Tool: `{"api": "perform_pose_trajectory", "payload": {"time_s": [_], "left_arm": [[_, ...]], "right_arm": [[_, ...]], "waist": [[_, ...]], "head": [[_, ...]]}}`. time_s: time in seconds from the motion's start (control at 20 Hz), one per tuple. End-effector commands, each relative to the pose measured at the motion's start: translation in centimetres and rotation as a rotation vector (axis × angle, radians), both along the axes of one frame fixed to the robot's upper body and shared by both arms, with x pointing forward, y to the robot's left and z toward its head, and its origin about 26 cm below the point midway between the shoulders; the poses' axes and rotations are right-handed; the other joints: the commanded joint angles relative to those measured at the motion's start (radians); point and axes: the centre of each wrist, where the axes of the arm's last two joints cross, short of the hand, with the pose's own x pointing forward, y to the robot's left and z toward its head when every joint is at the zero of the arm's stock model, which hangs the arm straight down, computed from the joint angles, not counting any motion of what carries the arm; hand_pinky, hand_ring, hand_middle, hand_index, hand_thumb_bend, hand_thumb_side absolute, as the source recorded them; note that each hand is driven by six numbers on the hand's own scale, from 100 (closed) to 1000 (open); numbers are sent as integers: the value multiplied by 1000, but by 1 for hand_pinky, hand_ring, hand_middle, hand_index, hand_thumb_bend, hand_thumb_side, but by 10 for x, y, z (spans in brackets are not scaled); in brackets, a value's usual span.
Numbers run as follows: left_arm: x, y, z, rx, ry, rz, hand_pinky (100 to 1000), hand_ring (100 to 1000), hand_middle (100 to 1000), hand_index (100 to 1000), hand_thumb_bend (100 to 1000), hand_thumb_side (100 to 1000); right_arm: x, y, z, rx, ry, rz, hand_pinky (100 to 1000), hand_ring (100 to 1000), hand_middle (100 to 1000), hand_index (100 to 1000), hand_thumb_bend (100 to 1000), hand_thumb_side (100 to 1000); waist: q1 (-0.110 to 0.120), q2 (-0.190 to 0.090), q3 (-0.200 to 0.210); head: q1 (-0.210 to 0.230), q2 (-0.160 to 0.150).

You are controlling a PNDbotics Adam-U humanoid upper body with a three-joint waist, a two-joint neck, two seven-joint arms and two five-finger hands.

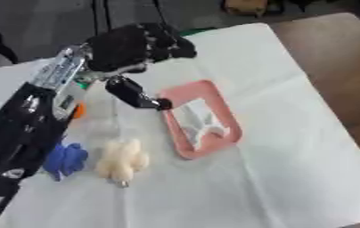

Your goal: Pick up objects on the table and place them in the box.

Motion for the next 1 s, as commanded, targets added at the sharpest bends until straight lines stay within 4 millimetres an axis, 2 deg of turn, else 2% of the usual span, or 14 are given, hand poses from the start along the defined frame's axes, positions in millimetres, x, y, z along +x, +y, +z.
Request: {"api": "perform_pose_trajectory", "payload": {"time_s": [0.05,0.15,0.25,0.4,0.45,0.6,1.0], "left_arm": [[-27,35,34,-362,-10,-33,739,753,756,895,330,488],[-52,52,44,-580,0,-104,719,742,743,883,362,470],[-78,63,50,-713,6,-159,711,735,734,873,383,459],[-103,74,47,-827,30,-189,702,731,729,862,367,485],[-109,80,40,-860,42,-172,701,732,730,862,352,501],[-117,90,25,-917,80,-118,704,743,740,871,290,576],[-119,99,3,-957,141,-30,706,750,747,882,240,634]], "right_arm": [[-3,-6,7,-5,-22,-22,550,524,811,717,100,771],[-3,-7,6,-2,-21,-32,550,524,811,717,100,772],[-4,-8,6,-2,-19,-39,550,524,811,717,100,772],[-4,-10,6,2,-18,-50,551,524,811,717,100,771],[-4,-10,6,2,-19,-51,551,524,811,717,100,771],[-5,-11,7,5,-21,-57,551,524,811,717,100,771],[-5,-12,5,10,-17,-64,550,523,811,718,100,772]], "waist": [[-14,-26,18],[-16,-28,38],[-16,-28,52],[-18,-29,74],[-20,-30,85],[-21,-30,96],[-26,-28,111]], "head": [[-15,5],[-25,8],[-30,13],[-34,20],[-37,24],[-43,27],[-50,29]]}}
